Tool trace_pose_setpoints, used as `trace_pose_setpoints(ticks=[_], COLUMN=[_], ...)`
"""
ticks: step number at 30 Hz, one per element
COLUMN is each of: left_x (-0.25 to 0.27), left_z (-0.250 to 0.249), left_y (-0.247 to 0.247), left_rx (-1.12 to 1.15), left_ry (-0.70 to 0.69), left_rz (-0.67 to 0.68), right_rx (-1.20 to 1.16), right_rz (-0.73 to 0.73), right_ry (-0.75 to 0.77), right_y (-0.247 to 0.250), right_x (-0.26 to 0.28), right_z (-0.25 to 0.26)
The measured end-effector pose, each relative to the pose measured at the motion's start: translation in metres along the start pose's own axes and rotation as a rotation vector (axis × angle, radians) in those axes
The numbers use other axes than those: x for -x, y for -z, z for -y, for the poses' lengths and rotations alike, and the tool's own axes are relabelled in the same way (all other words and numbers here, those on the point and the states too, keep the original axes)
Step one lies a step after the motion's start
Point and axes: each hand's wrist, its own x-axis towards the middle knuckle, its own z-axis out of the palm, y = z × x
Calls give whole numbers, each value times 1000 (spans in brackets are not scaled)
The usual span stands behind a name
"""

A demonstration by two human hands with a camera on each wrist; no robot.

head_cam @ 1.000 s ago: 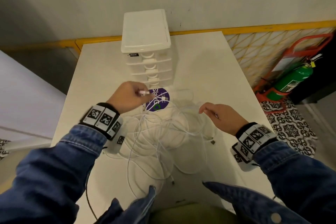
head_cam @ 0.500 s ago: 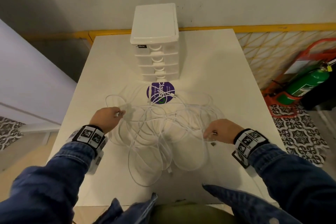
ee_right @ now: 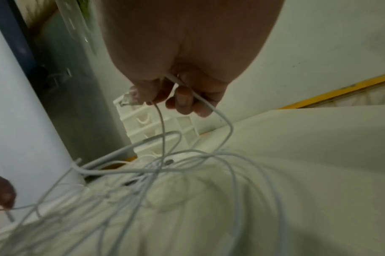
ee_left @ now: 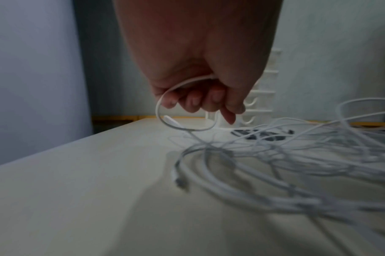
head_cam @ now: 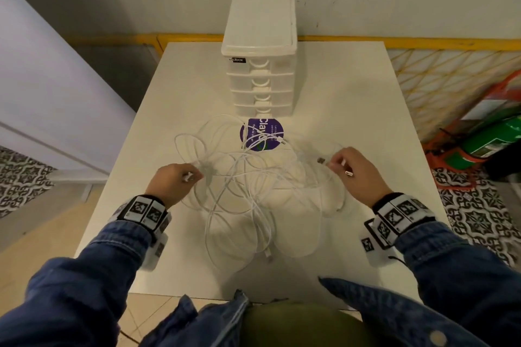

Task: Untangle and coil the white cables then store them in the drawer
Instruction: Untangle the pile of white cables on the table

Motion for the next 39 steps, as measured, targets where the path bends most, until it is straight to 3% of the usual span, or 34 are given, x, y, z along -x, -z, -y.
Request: trace_pose_setpoints(ticks=[3,6,9,11,14,18,20,22,26,32,37,39], left_x=[11,28,39,39,31,25,24,23,16,8,-5,-14], left_z=[-37,-79,-102,-95,-57,-15,1,12,17,-3,-30,-40], left_y=[-5,-25,-53,-55,-39,-8,-1,-4,-18,-28,-29,-26], left_rx=[34,-50,-303,-238,22,279,410,533,553,328,205,161], left_ry=[-261,-535,-618,-560,-388,5,206,308,349,203,81,74], left_rz=[51,293,479,445,189,-291,-392,-398,-250,-12,-12,6], right_rx=[-111,-140,-36,48,127,107,-20,-76,-105,-110,-113,-34], right_rz=[-28,-29,73,91,66,79,81,86,49,-81,-149,-99], right_ry=[59,101,80,71,0,-15,-38,-44,-16,-12,-62,-103], right_y=[-2,-5,-8,-7,-2,-4,-9,-14,-16,-3,-3,-9], right_x=[-8,-16,-23,-24,-22,-16,-14,-16,-22,-37,-41,-40], right_z=[30,53,57,48,30,27,35,41,45,54,58,53])
